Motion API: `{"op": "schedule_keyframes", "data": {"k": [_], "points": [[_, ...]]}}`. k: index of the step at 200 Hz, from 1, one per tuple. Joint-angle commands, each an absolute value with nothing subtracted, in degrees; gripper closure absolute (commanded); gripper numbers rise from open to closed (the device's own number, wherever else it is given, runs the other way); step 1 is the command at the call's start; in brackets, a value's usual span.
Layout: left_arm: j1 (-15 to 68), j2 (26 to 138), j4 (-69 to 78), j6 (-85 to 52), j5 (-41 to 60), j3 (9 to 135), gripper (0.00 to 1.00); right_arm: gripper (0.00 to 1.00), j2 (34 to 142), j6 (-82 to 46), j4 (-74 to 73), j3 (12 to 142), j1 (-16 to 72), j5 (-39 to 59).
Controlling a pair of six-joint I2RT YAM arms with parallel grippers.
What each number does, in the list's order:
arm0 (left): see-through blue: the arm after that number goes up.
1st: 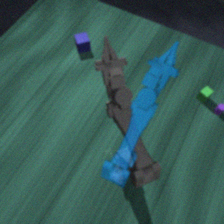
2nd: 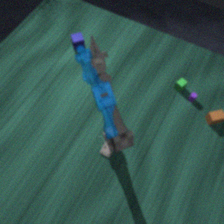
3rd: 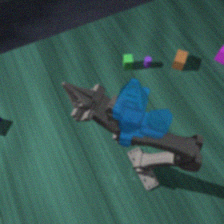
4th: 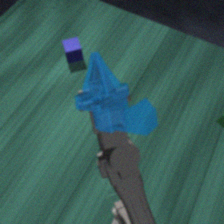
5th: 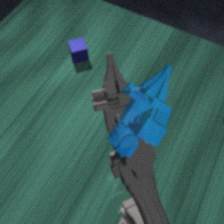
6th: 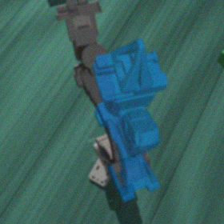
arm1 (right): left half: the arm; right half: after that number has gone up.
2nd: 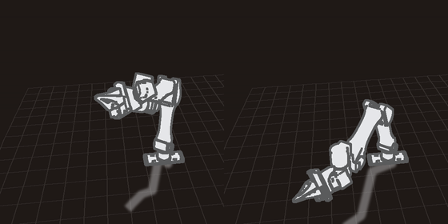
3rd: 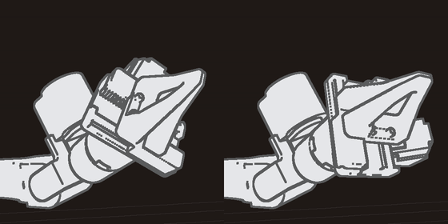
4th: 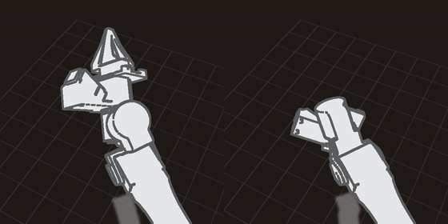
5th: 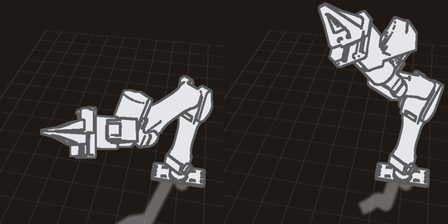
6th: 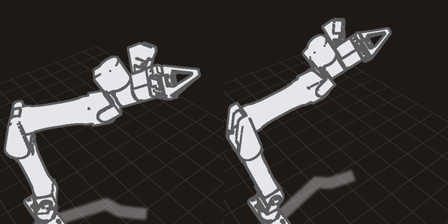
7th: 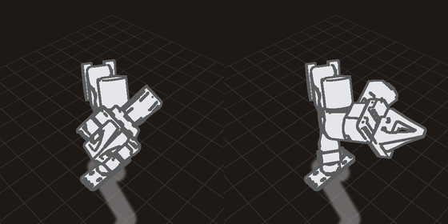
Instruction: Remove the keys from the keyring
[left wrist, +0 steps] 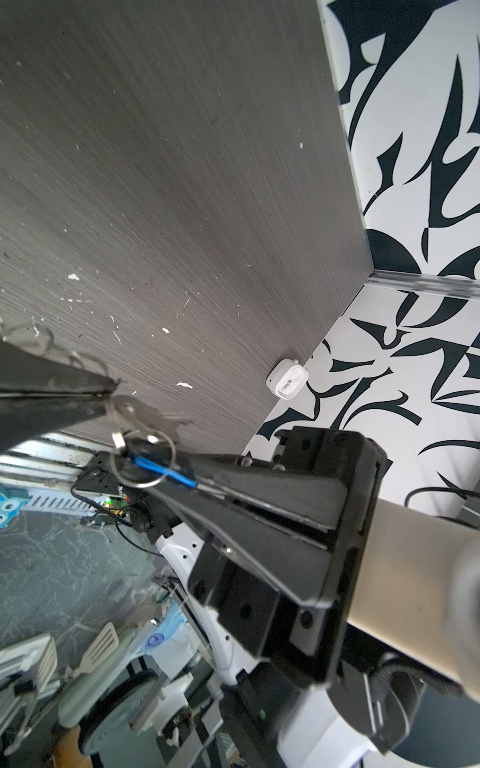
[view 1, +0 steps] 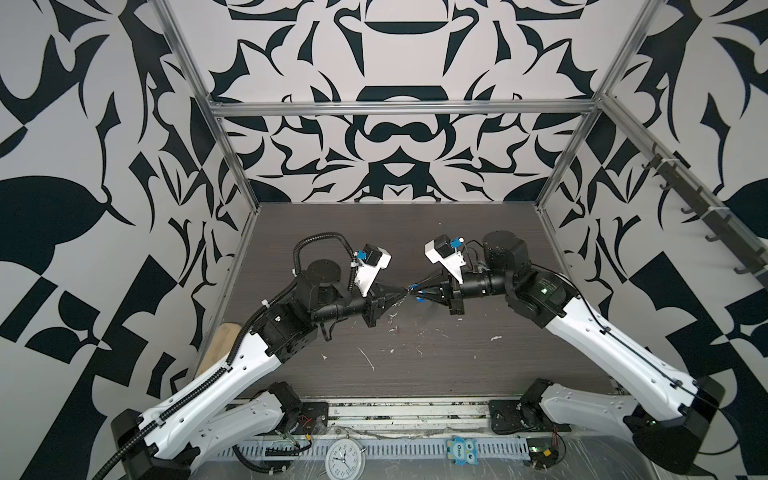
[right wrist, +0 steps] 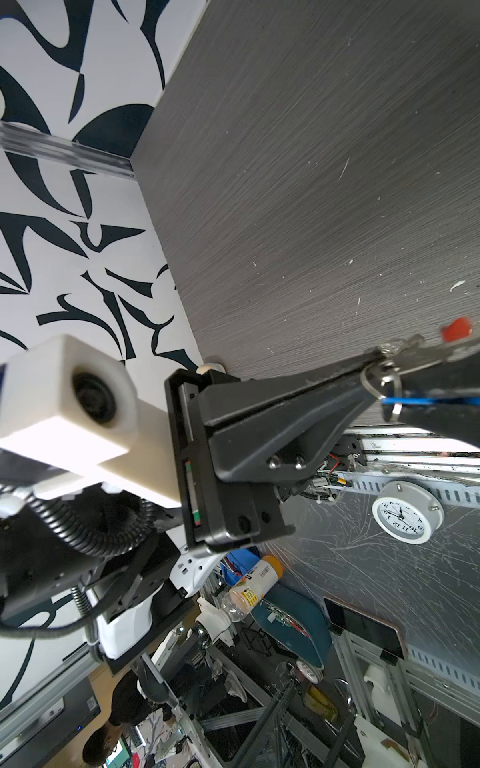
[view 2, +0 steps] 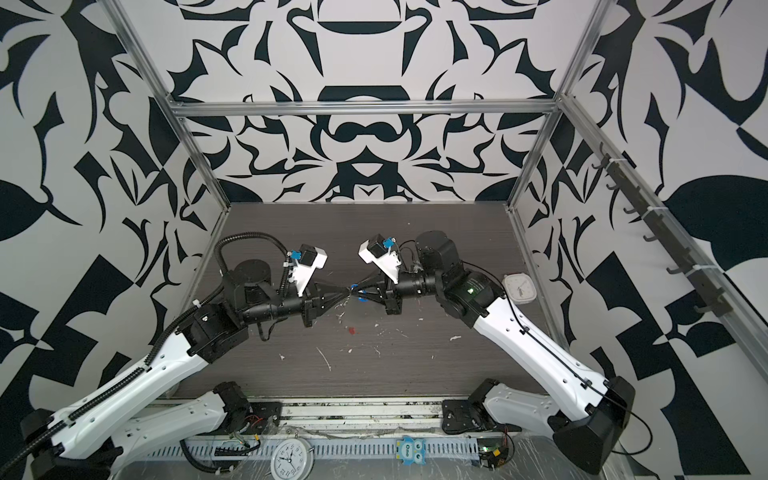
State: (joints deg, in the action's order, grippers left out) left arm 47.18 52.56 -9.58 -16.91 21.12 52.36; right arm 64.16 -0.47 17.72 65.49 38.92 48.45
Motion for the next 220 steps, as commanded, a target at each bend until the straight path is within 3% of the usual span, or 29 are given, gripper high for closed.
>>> {"op": "schedule_keyframes", "data": {"k": [1, 122, 153, 171, 206, 220], "points": [[47.5, 51.6, -6.1, -17.6, 24.6, 52.5, 1.0, 1.0, 63.2, -1.1, 14.4, 66.6, 38.8, 48.3], [47.5, 47.5, -8.5, -19.1, 20.9, 52.8, 1.0, 1.0, 59.9, -5.1, 10.3, 59.9, 38.8, 42.1], [47.5, 48.2, -12.9, -18.5, 19.6, 55.2, 1.0, 0.94, 59.2, -6.9, 10.0, 58.1, 38.8, 40.6], [47.5, 48.4, -13.9, -18.5, 19.5, 55.6, 1.0, 1.0, 58.7, -8.7, 8.6, 56.6, 38.7, 41.5], [47.5, 49.7, -16.4, -18.7, 20.0, 55.9, 1.0, 1.0, 57.5, -9.3, 7.3, 55.0, 38.8, 42.7], [47.5, 50.2, -15.9, -19.1, 21.9, 55.2, 0.87, 1.0, 57.5, -8.8, 7.6, 55.3, 38.8, 43.4]]}}
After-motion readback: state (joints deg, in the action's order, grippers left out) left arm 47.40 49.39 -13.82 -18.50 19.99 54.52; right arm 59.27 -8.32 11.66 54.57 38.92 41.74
